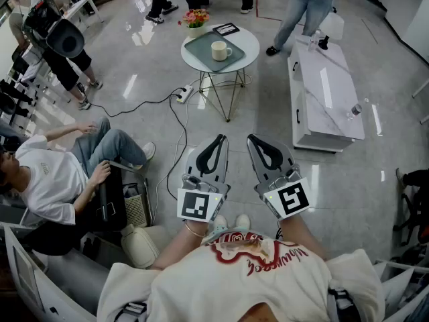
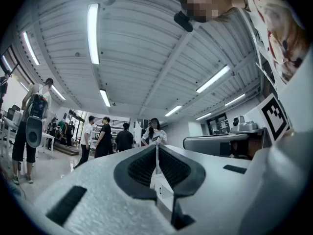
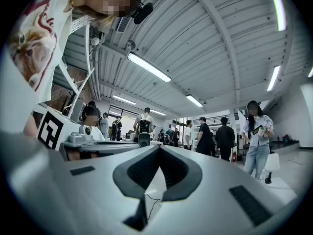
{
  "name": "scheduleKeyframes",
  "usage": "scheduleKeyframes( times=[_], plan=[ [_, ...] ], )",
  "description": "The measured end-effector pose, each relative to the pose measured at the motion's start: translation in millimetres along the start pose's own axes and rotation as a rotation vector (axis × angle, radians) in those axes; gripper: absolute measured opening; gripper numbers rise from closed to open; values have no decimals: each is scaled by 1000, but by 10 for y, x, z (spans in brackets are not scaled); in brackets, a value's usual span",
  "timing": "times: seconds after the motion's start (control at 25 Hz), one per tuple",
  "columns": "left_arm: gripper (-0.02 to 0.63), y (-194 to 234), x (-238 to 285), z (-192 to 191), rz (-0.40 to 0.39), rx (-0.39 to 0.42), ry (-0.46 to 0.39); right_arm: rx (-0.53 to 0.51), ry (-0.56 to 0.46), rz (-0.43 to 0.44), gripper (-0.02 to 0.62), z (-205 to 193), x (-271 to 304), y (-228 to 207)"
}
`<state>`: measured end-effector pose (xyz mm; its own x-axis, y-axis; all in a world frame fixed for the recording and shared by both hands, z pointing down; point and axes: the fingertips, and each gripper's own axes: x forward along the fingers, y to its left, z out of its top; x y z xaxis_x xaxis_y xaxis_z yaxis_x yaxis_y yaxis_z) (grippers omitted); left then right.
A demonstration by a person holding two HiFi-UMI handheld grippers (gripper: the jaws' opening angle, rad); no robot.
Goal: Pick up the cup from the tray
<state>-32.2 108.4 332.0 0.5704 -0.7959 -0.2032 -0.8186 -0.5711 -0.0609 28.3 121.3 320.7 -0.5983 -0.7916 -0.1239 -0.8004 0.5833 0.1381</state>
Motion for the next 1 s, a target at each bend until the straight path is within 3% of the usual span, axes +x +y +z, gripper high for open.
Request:
scheduleKeyframes(
  times=[0.48,1.0],
  plan=[
    [26,-149,104,30,-19,4,-11,-11,-15,-2,25,46,-94,-117],
    [26,-48,367,-129,54,1,-10,33,-62,17,25,-50,3,-514]
  ],
)
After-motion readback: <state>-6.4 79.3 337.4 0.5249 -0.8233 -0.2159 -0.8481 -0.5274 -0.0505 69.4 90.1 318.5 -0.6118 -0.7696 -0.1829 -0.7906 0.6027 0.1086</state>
